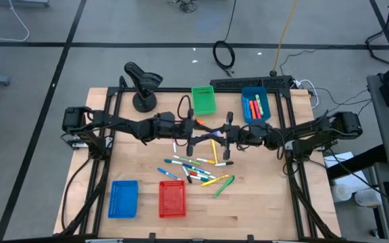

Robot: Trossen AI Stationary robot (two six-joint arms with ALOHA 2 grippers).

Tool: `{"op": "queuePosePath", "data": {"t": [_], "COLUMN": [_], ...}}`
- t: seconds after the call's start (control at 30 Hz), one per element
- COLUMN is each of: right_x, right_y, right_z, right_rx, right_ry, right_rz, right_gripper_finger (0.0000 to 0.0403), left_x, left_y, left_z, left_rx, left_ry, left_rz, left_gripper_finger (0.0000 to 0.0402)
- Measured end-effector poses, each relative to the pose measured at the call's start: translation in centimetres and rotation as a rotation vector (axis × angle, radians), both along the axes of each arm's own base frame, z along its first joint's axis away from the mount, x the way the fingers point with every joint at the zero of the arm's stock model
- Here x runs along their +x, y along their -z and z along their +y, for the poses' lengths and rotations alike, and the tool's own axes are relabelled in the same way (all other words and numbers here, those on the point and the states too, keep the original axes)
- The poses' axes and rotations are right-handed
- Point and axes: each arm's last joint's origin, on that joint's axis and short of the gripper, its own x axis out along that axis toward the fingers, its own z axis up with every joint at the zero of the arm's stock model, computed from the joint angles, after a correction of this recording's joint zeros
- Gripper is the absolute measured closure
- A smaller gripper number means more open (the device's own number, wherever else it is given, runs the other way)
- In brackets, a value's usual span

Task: Pick & Place Markers
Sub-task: Put the purple highlighter into the dark blue bin

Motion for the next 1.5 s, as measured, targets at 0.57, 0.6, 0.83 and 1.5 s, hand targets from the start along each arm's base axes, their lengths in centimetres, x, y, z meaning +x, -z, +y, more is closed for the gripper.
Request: {"op": "queuePosePath", "data": {"t": [0.57,0.6,0.83,1.5], "right_x": [-1.5,-1.8,-5.2,-13.3], "right_y": [1.2,1.1,1.8,6.8], "right_z": [-3.3,-3.7,-6.2,-10.4], "right_rx": [-0.022,0.004,0.075,0.11], "right_ry": [0.45,0.471,0.61,1.105], "right_rz": [0.194,0.182,0.153,0.121], "right_gripper_finger": [0.036,0.036,0.036,0.0353], "left_x": [-2.3,-2.7,-3.6,-4.1], "left_y": [-1.3,-1.5,-0.5,1.0], "left_z": [-1.9,-1.9,-0.5,2.5], "left_rx": [0.199,0.203,0.173,0.065], "left_ry": [-0.389,-0.395,-0.491,-0.599], "left_rz": [0.201,0.232,0.369,0.465], "left_gripper_finger": [0.0013,0.0012,0.0012,0.0011]}}
